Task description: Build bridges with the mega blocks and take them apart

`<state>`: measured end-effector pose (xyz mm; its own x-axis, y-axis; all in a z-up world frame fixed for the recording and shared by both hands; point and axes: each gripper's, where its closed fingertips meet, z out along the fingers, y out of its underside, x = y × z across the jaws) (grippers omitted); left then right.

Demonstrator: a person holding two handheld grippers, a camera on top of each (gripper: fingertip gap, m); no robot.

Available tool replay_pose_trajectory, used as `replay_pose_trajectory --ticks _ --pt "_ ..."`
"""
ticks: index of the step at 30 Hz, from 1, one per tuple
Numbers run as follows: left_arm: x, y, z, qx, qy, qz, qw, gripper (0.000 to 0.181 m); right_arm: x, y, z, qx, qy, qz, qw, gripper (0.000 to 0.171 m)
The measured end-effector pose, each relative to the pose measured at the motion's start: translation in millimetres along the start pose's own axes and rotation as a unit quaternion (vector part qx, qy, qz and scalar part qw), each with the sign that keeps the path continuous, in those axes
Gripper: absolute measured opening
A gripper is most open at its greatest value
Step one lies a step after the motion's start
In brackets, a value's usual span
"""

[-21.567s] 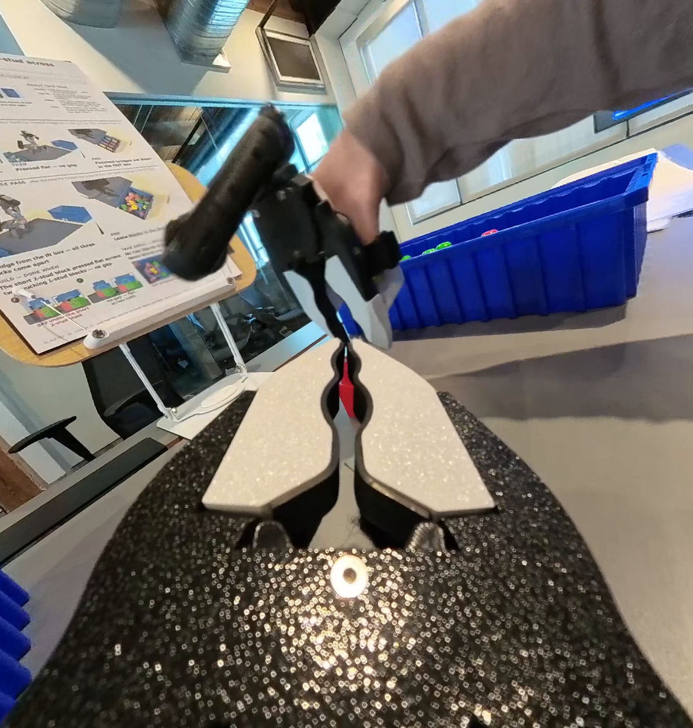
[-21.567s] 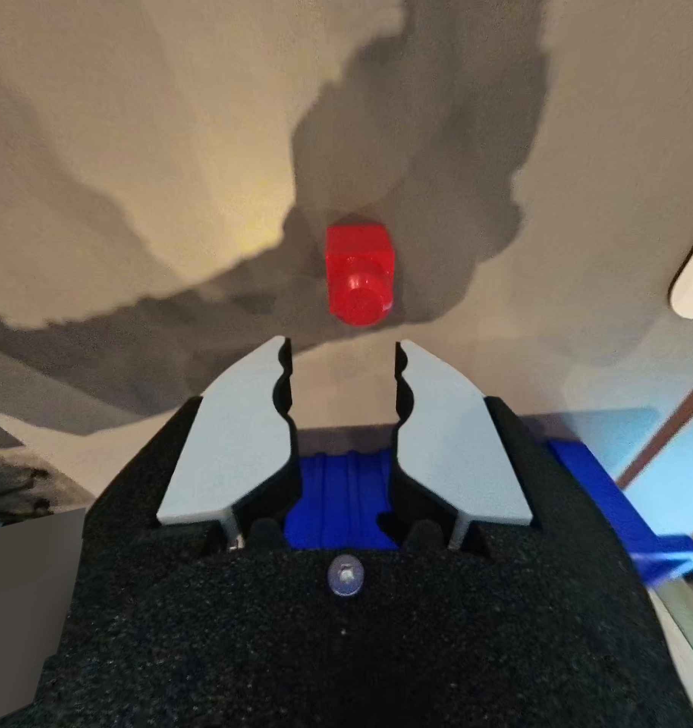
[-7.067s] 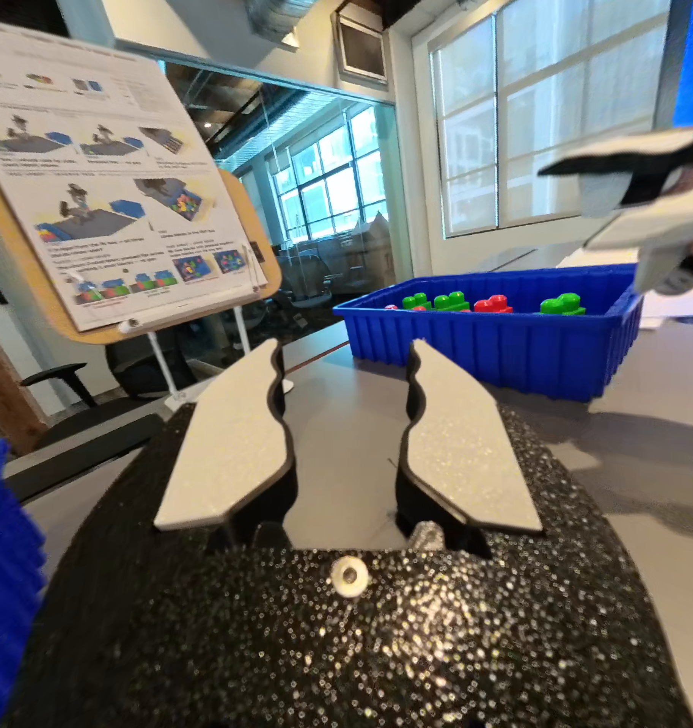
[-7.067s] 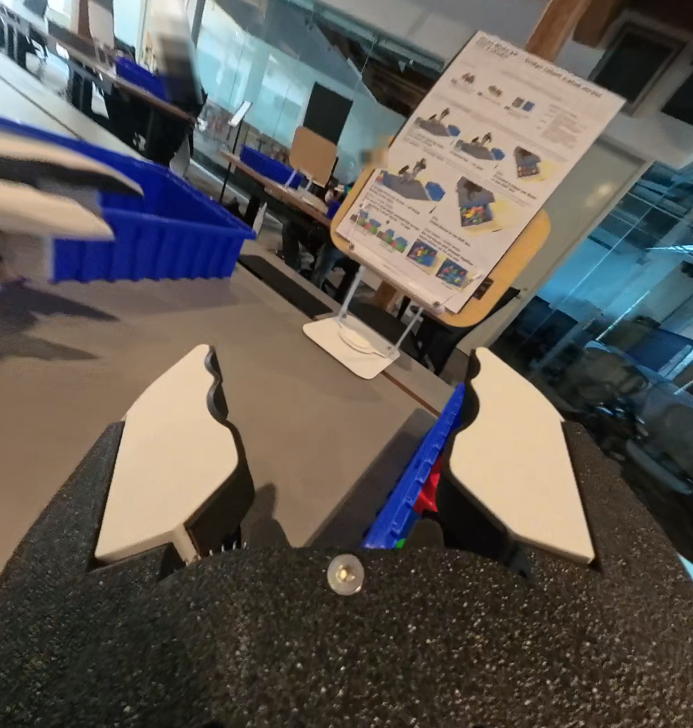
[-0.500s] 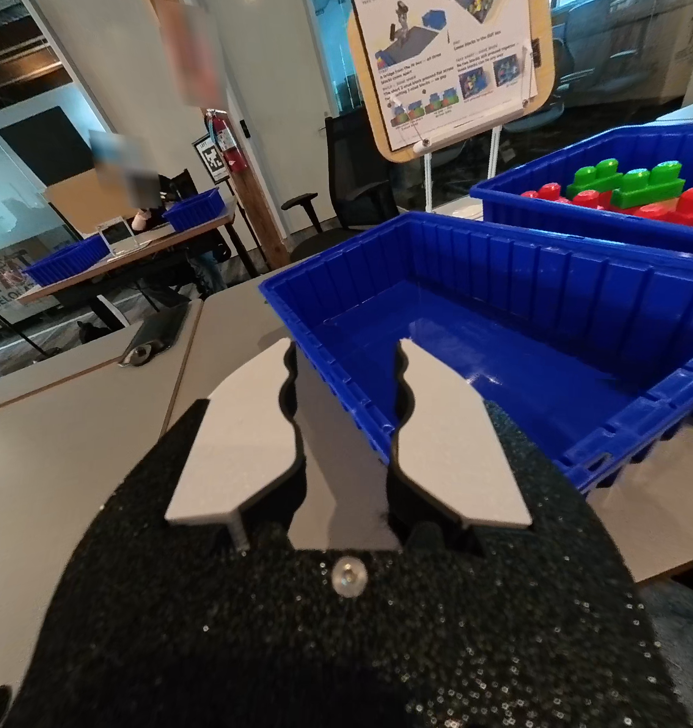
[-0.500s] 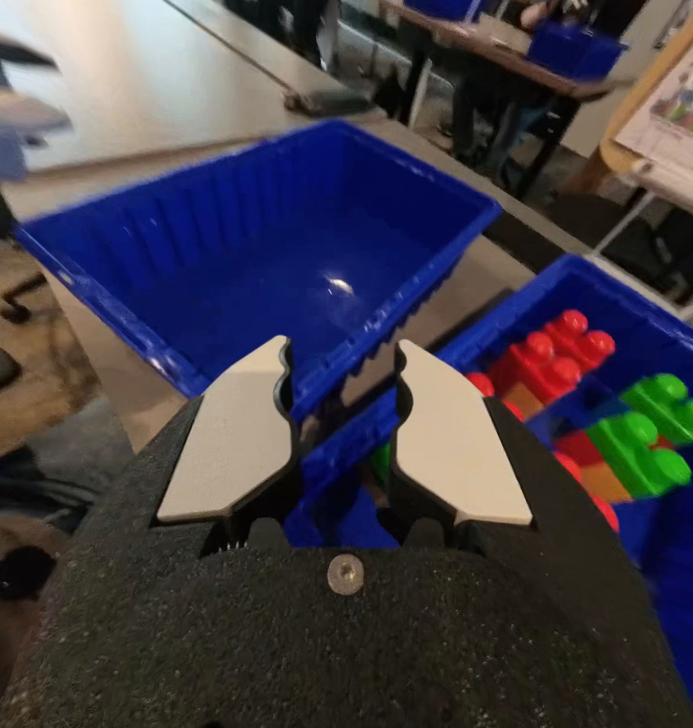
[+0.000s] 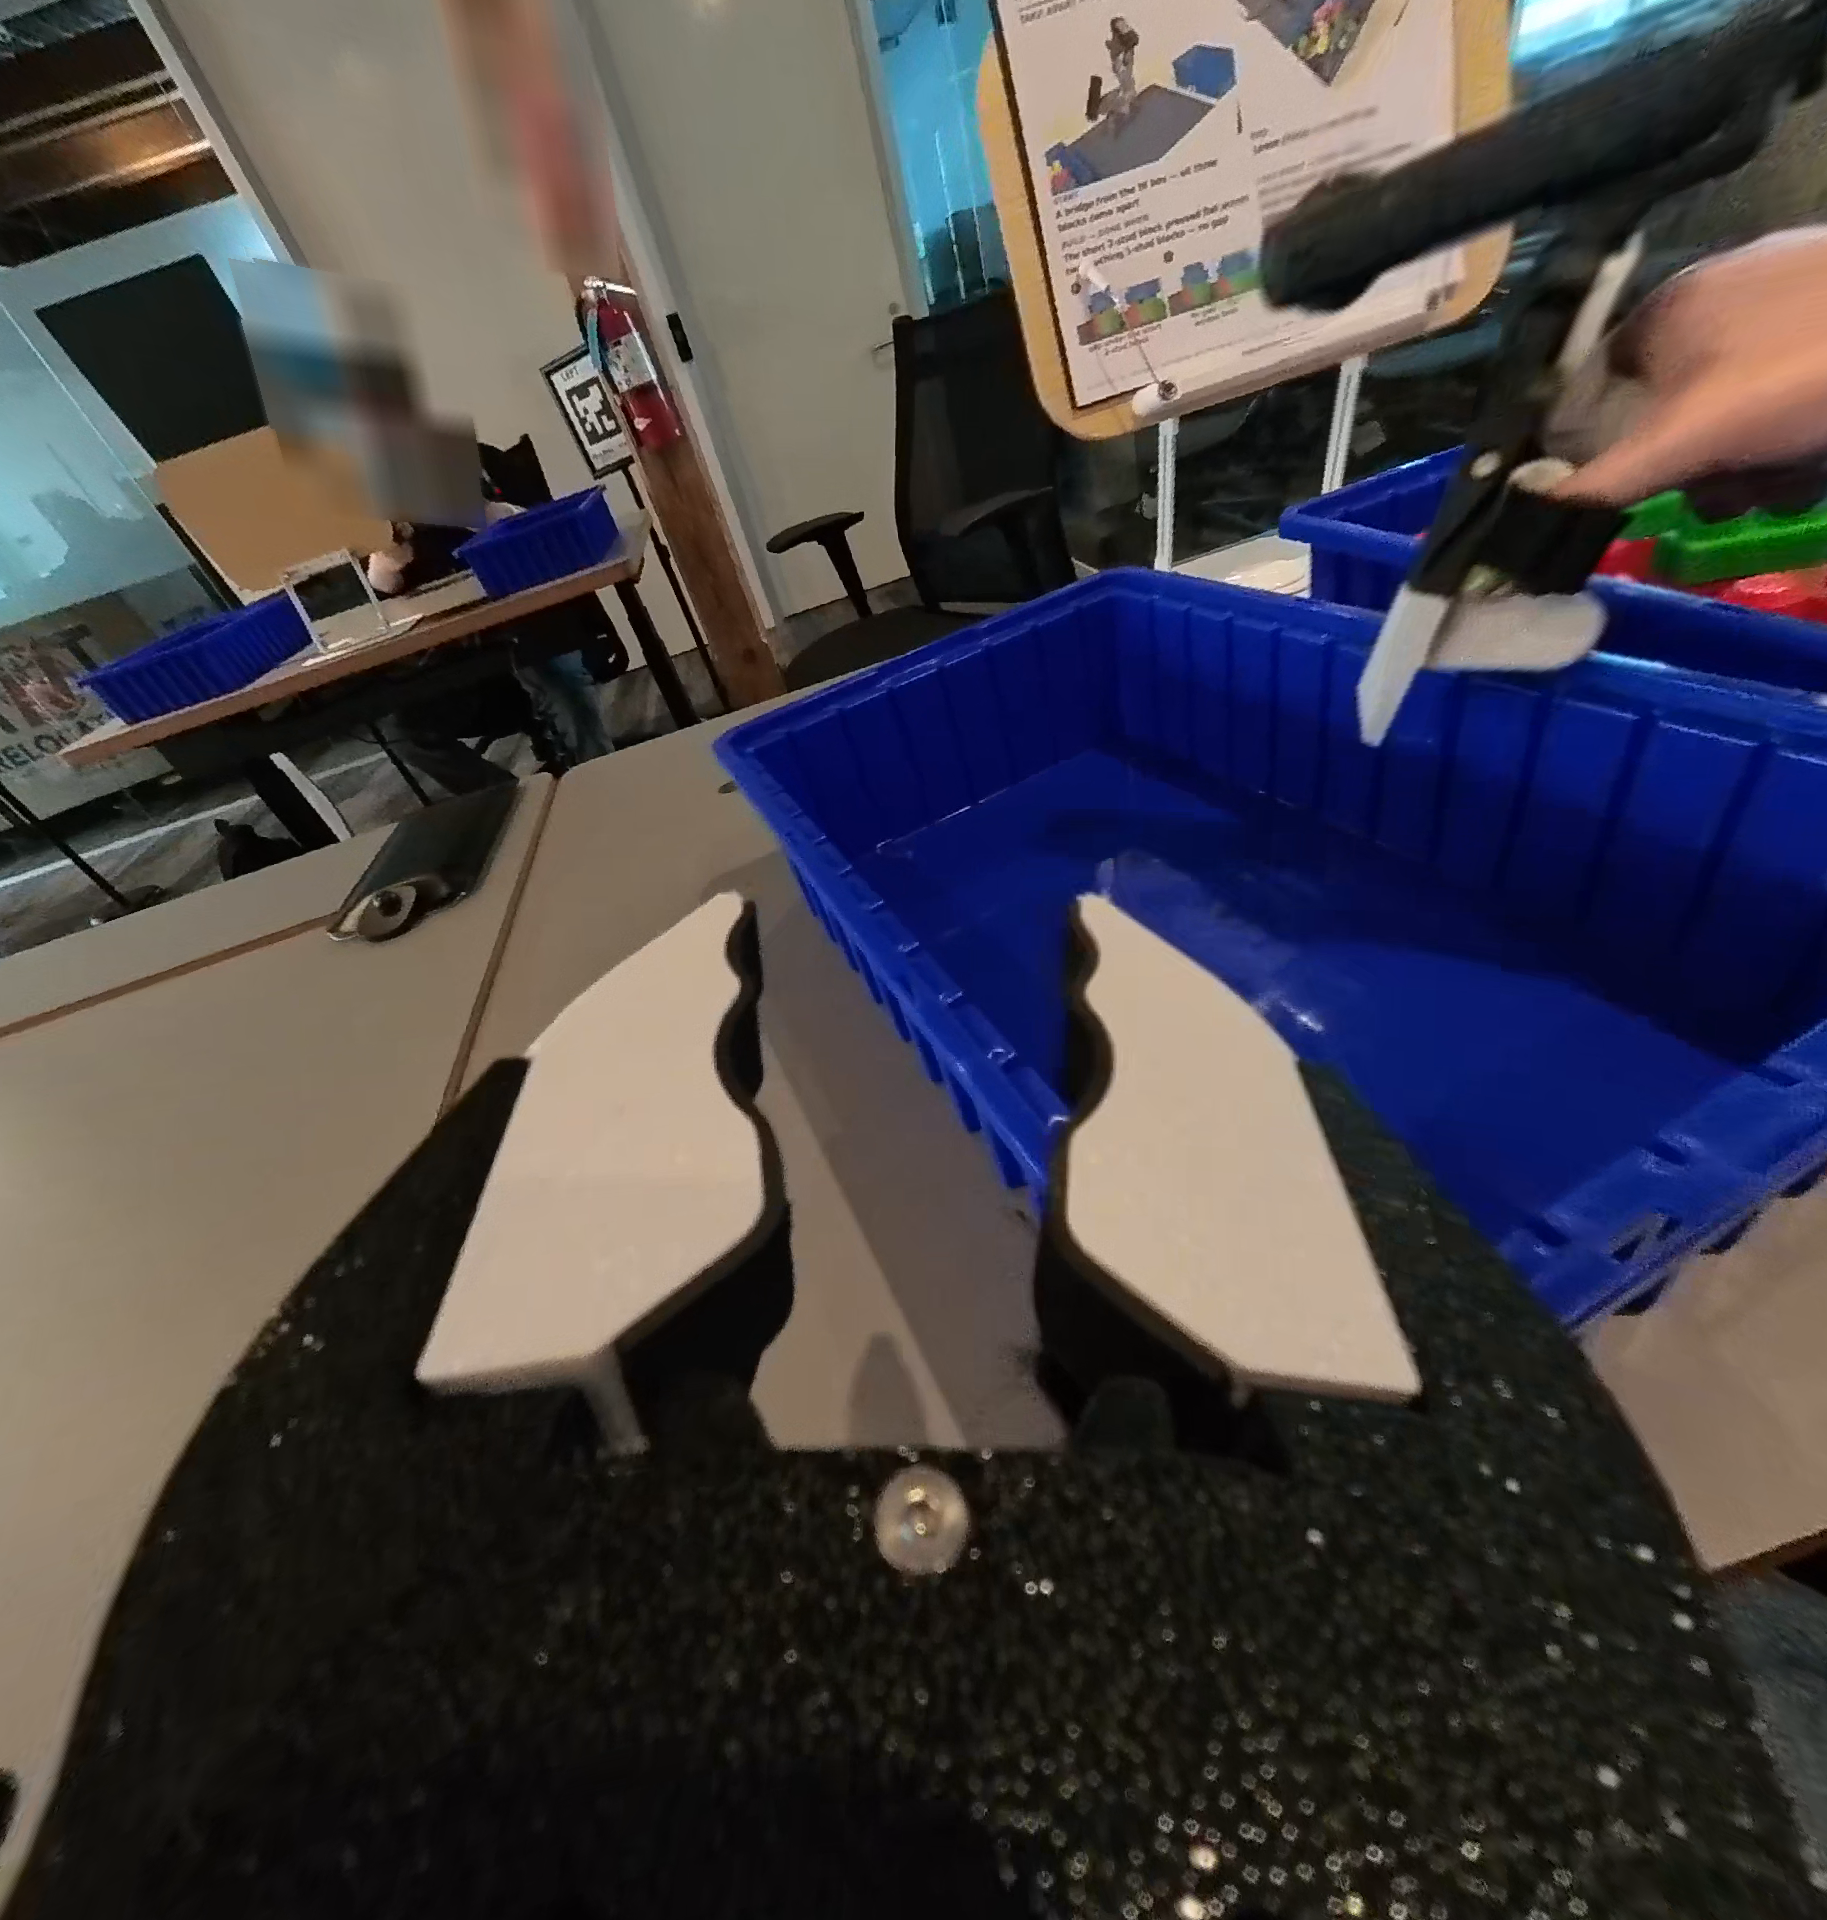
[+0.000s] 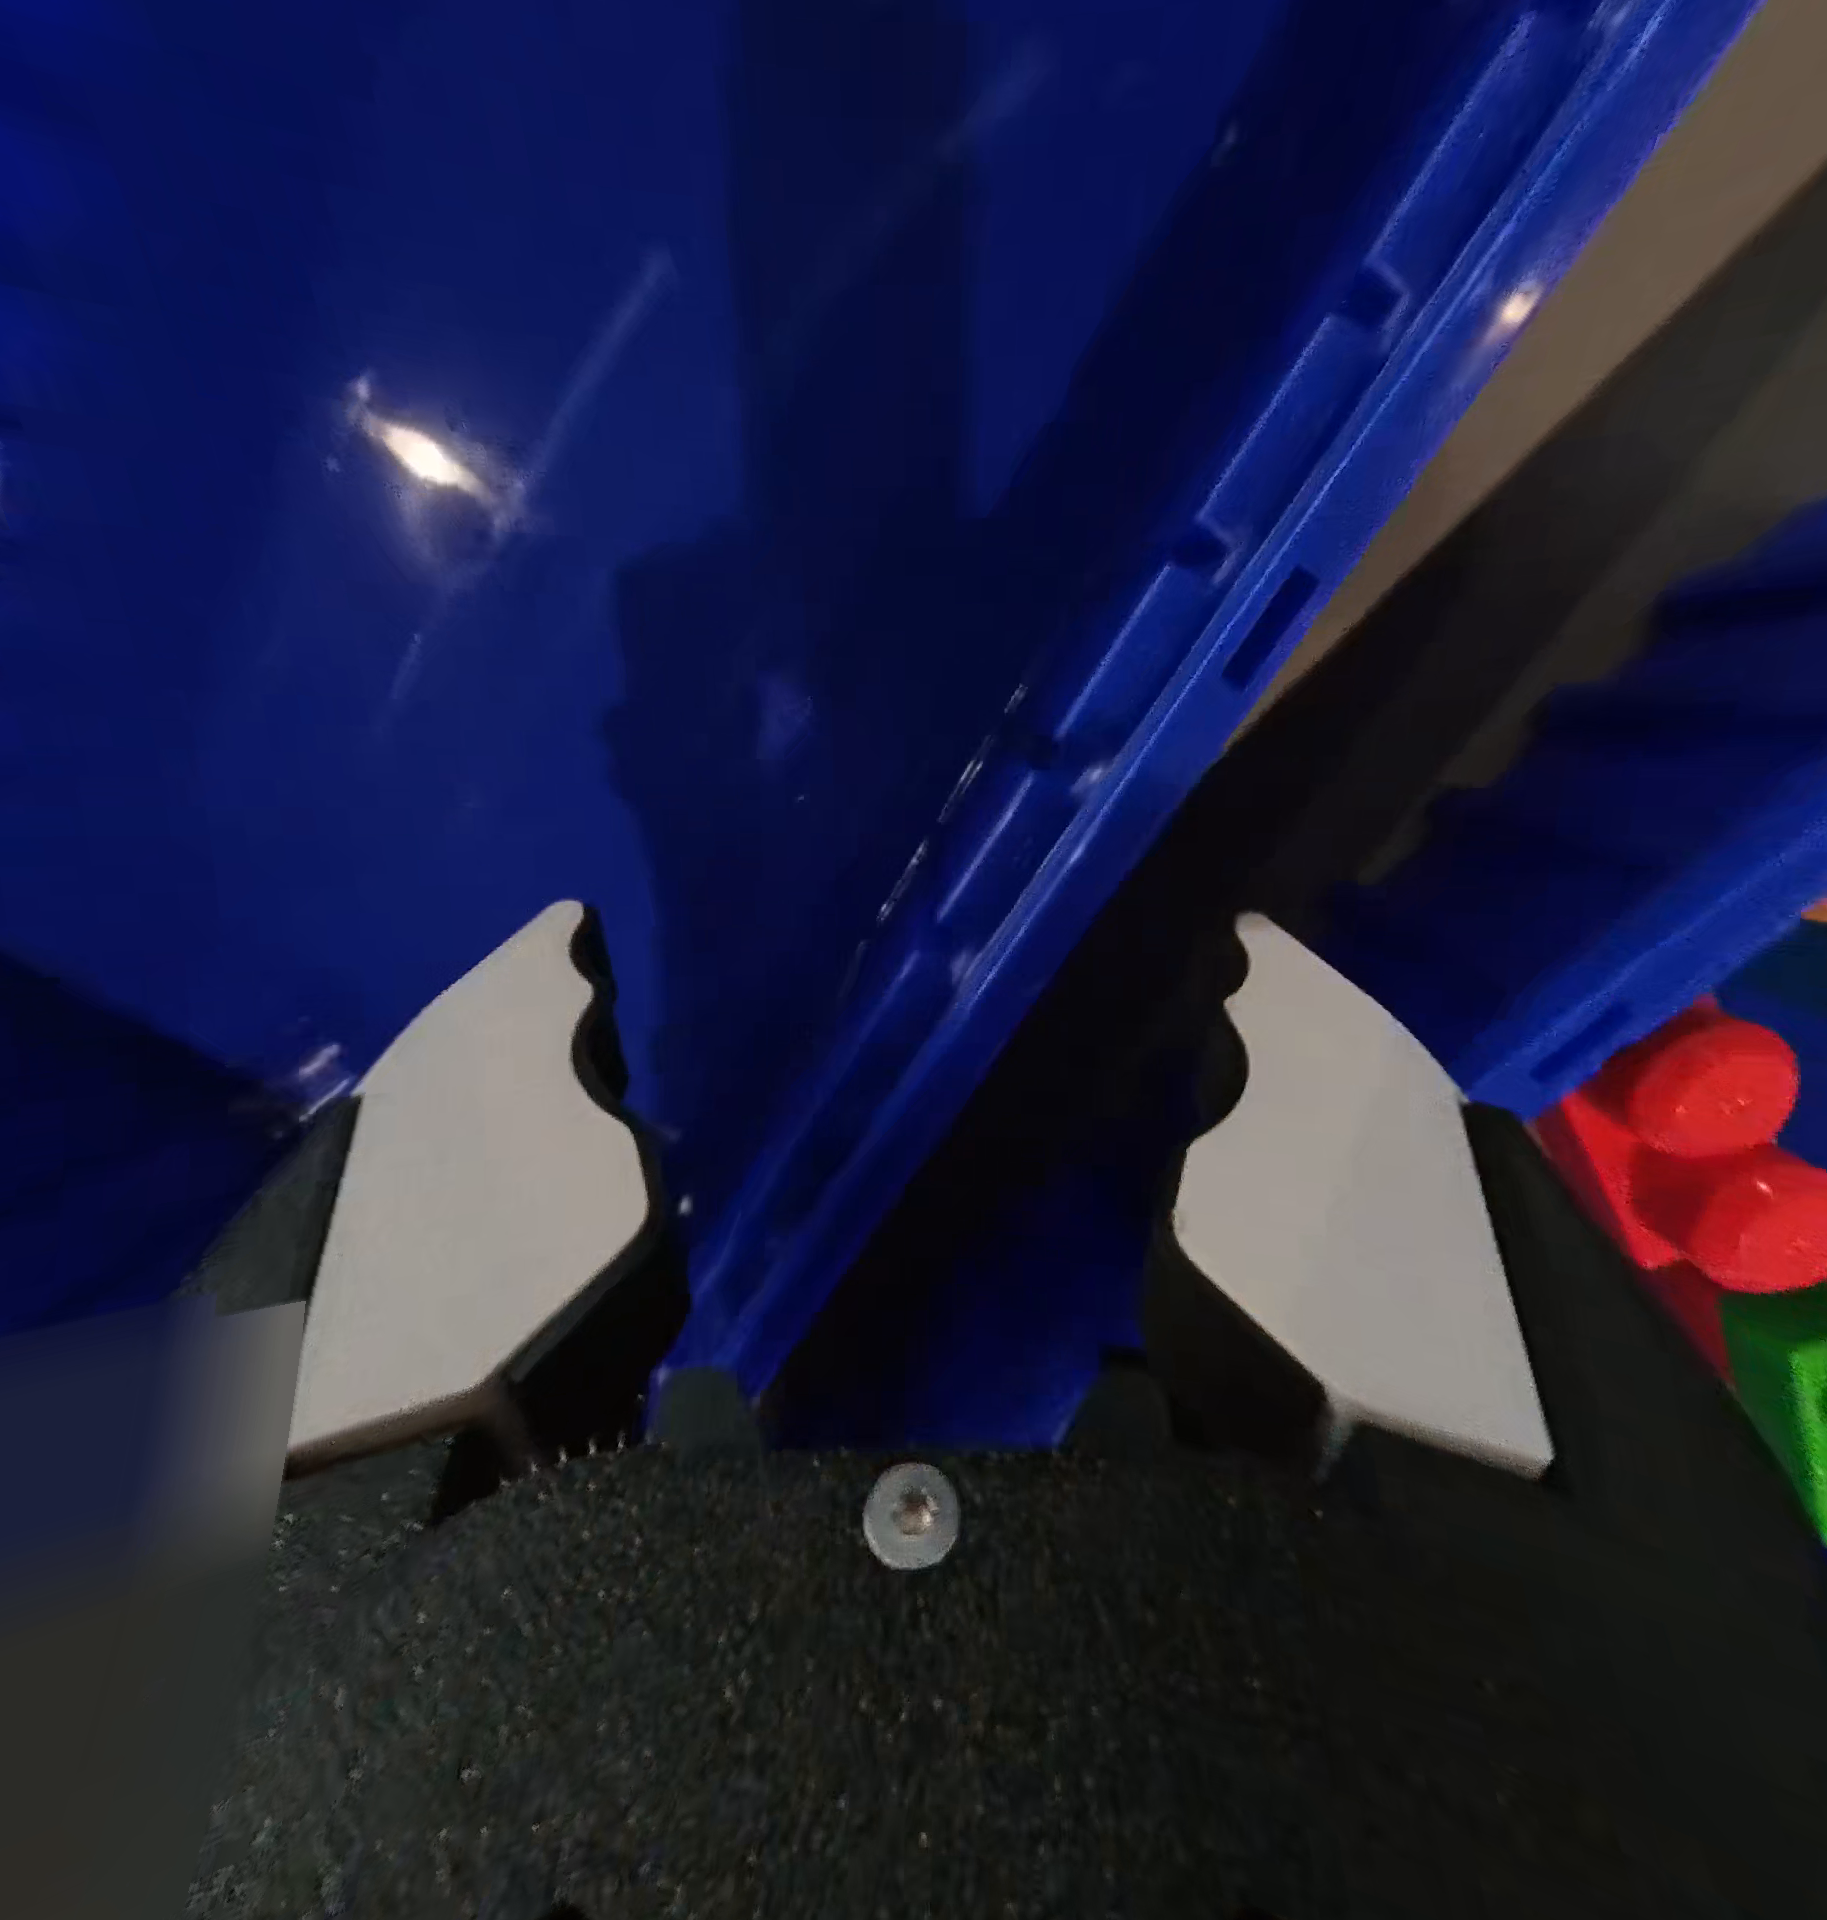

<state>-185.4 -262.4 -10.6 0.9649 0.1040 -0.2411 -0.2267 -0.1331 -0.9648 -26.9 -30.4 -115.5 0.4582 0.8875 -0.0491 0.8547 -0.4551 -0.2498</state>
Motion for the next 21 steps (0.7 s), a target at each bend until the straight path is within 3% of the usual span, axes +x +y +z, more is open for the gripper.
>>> replay_pose_trajectory --ticks 4,6,12,15,21 --pt "3 12 7 -0.035 0.034 -0.055 0.997 0.090 -2 -2 14 -0.041 -0.005 0.013 0.999 0.115" --pt "2 14 9 -0.038 0.039 -0.077 0.996 0.099 -7 -2 21 -0.059 -0.017 0.023 0.998 0.112" --pt "-5 19 11 -0.044 0.018 -0.061 0.997 0.099 18 4 29 -0.097 0.061 0.005 0.993 0.069" --pt "-3 21 13 -0.049 0.017 -0.051 0.997 0.098 17 5 29 -0.098 0.045 0.013 0.994 0.052" --pt "-4 23 14 -0.051 0.018 -0.050 0.997 0.096 13 2 28 -0.093 0.002 0.058 0.994 0.038"
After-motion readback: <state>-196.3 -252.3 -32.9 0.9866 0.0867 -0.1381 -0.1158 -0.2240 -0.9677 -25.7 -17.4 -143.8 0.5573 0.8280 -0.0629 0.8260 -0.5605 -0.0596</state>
